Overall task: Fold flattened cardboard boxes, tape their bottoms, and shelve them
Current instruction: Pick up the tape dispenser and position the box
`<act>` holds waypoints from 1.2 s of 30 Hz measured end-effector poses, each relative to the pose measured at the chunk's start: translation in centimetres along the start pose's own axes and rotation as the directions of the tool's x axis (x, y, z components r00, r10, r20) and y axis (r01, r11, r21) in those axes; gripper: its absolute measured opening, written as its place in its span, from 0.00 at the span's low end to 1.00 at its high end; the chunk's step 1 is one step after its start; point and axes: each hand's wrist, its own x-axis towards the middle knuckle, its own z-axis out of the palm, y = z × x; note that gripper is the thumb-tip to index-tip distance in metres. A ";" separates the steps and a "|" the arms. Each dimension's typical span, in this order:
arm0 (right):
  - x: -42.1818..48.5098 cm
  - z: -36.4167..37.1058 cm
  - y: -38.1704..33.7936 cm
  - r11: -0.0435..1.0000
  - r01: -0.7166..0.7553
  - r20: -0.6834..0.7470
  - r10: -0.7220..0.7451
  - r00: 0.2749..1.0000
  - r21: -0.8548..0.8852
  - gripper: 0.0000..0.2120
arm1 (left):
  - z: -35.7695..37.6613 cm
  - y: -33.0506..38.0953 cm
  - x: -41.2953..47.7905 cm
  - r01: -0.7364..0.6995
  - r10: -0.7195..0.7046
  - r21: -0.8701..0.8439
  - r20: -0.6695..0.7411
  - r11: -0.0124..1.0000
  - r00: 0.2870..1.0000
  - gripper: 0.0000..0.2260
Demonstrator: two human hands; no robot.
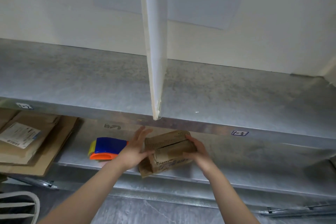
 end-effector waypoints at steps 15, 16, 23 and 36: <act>-6.2 4.0 1.2 0.970 0.135 -0.294 -0.192 0.936 -0.203 0.32 | 6.9 2.5 -2.5 -0.027 0.040 0.076 -0.163 0.997 0.986 0.31; -6.6 4.1 1.8 0.958 0.166 -0.242 -0.223 0.944 -0.235 0.35 | 7.1 2.6 -2.7 -0.030 0.039 0.070 -0.137 0.997 0.990 0.31; -6.1 2.4 2.9 0.887 0.277 0.009 -0.295 0.956 -0.369 0.39 | 7.2 1.7 -3.6 -0.046 0.045 -0.035 -0.017 0.998 0.999 0.36; -7.3 1.2 1.3 0.743 0.234 -0.004 -0.303 0.953 -0.628 0.39 | 3.5 3.3 -4.0 -0.146 0.165 0.577 0.020 0.803 0.986 0.34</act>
